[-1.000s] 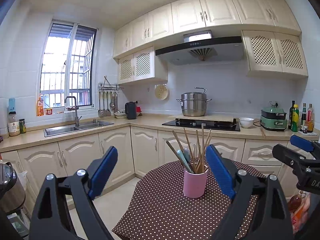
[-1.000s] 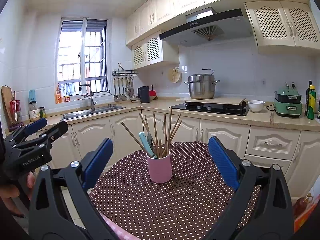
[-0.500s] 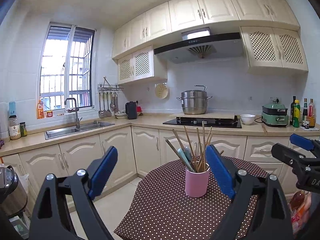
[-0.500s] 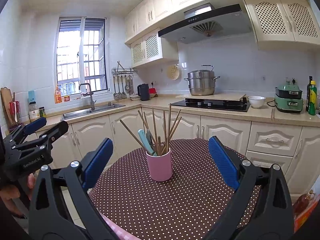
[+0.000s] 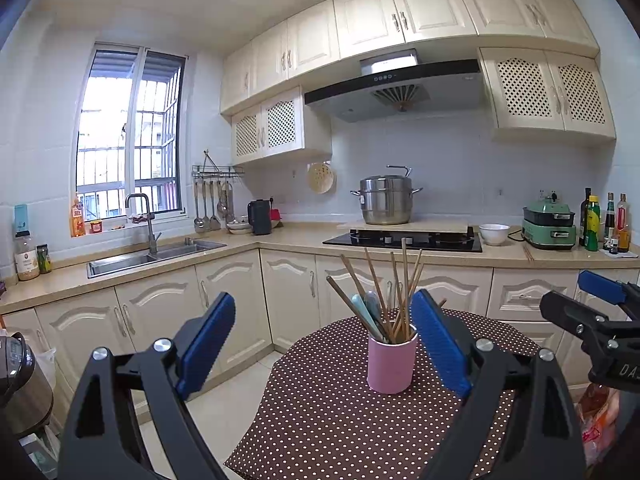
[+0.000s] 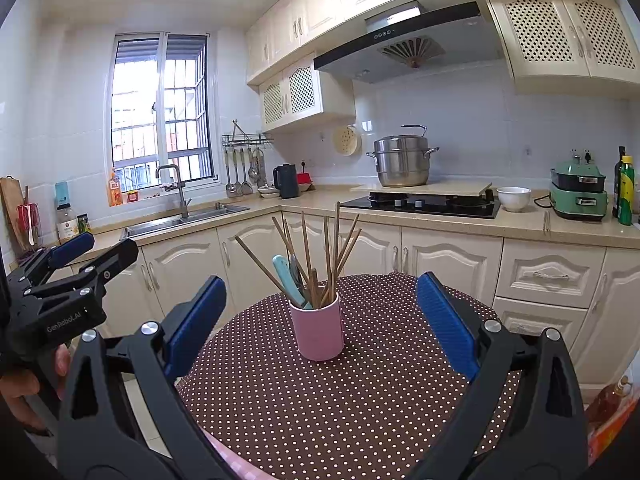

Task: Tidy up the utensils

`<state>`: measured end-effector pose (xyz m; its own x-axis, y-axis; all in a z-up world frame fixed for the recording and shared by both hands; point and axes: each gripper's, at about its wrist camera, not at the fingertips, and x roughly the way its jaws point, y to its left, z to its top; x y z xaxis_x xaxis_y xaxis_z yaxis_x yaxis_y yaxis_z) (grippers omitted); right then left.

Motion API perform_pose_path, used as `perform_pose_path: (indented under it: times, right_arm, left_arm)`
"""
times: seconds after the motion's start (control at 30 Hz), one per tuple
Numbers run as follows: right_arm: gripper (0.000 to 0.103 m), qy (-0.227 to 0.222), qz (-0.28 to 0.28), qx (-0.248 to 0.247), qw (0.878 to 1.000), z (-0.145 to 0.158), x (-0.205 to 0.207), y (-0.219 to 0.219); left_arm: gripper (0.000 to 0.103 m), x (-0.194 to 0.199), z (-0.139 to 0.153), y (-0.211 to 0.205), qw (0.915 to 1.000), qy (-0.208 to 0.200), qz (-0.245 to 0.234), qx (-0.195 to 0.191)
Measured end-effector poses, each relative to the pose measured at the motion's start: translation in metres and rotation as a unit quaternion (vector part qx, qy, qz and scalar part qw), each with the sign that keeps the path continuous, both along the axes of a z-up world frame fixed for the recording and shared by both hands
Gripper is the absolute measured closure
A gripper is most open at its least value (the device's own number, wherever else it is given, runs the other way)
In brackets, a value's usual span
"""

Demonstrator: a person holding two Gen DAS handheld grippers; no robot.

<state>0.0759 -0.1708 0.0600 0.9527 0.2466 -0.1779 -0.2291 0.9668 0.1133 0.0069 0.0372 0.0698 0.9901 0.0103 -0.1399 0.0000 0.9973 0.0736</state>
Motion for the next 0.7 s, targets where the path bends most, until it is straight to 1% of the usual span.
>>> perform_pose_path:
  times: [0.53, 0.7]
  right_arm:
    - [0.009, 0.013, 0.002, 0.005, 1.000, -0.009, 0.017, 0.000]
    - [0.009, 0.025, 0.002, 0.007, 1.000, -0.016, 0.029, -0.001]
  left_arm:
    - [0.015, 0.016, -0.005, -0.002, 0.9999, 0.009, 0.003, 0.003]
    - [0.015, 0.027, -0.011, 0.000, 0.9998, 0.018, 0.006, 0.005]
